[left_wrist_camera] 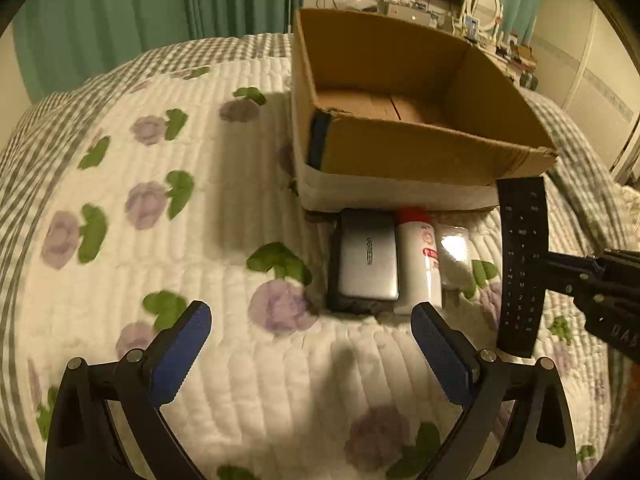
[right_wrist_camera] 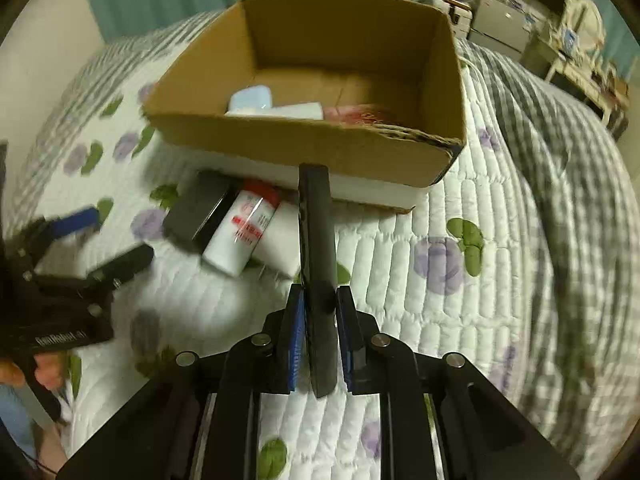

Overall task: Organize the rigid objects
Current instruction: 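Grasp the grey UGREEN power bank with the left tool while the right tool holds the remote, then carry the power bank and remote into the box and open both tools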

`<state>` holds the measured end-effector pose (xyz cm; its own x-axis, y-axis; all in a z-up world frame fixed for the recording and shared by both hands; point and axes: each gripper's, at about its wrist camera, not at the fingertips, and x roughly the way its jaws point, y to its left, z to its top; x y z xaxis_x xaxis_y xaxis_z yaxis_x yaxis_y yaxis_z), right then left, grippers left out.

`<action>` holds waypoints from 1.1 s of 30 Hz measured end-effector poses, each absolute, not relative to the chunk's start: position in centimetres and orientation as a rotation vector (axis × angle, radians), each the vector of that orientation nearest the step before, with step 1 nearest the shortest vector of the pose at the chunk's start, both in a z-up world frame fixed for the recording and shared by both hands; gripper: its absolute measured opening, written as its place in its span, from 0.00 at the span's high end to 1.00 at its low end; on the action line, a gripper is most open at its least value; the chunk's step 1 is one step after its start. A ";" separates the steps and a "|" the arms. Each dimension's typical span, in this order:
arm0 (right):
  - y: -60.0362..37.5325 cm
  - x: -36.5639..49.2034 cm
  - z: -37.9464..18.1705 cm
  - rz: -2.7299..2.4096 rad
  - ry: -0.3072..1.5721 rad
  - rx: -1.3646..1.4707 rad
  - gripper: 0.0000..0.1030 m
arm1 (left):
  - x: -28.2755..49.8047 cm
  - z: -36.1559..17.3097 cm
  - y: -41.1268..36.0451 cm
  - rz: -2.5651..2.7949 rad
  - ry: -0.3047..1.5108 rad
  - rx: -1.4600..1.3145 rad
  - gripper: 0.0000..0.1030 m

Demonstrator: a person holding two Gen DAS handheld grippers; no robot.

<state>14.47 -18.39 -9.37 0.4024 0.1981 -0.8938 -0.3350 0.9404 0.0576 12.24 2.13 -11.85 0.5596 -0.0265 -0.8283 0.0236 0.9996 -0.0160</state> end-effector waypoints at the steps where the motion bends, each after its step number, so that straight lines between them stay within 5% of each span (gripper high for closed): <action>1: -18.6 14.8 -9.6 0.342 1.111 -0.118 0.85 | 12.5 -12.0 2.0 -0.034 0.976 -0.001 0.04; 4: -18.8 15.5 -10.2 0.343 1.117 -0.118 0.81 | 13.7 -12.7 1.4 -0.053 0.993 0.007 0.21; 9: -18.9 16.2 -11.0 0.393 1.112 -0.071 0.81 | 14.7 -13.3 0.2 -0.091 1.010 0.044 0.25; 13: -18.0 16.3 -12.2 0.396 1.112 -0.068 0.80 | 15.3 -14.1 -0.5 -0.096 1.042 0.075 0.41; 15: -17.9 16.2 -12.2 0.379 1.096 -0.070 0.80 | 15.4 -14.2 -0.8 -0.127 1.049 0.069 0.59; 33: -17.1 12.4 -6.9 0.371 0.991 -0.153 0.86 | 9.6 -8.3 -1.4 -0.127 0.977 0.079 0.59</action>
<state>12.41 -17.15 -6.88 0.4920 0.2353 -0.8382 -0.3726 0.9270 0.0416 9.58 -1.45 -8.27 0.5529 -0.0714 -0.8302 0.1428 0.9897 0.0100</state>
